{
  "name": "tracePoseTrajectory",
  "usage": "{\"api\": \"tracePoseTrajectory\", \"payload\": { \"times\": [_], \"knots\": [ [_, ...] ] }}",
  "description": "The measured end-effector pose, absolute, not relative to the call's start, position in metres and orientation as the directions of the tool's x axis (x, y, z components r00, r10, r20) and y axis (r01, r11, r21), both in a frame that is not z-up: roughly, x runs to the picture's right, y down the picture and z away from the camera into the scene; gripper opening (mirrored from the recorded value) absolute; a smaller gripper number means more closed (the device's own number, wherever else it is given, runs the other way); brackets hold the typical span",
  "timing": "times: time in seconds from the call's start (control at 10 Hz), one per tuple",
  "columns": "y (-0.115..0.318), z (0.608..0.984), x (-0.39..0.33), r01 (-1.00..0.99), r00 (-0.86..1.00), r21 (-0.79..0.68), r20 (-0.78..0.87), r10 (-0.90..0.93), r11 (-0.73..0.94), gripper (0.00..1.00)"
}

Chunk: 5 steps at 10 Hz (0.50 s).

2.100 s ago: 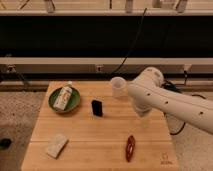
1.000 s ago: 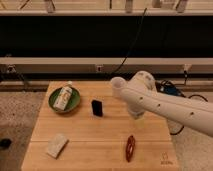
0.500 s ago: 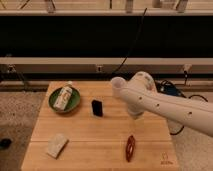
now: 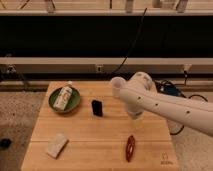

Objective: Knock the eraser over

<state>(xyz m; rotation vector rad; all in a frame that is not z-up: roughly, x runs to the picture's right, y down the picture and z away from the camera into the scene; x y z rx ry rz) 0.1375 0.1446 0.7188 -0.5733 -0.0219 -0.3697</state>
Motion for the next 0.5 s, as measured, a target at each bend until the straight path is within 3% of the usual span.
{"api": "tracePoseTrajectory", "payload": {
  "times": [0.5],
  "knots": [
    [0.1463,0.7255,0.1328,0.366,0.928,-0.525,0.142,-0.345,0.768,0.8]
  ]
}}
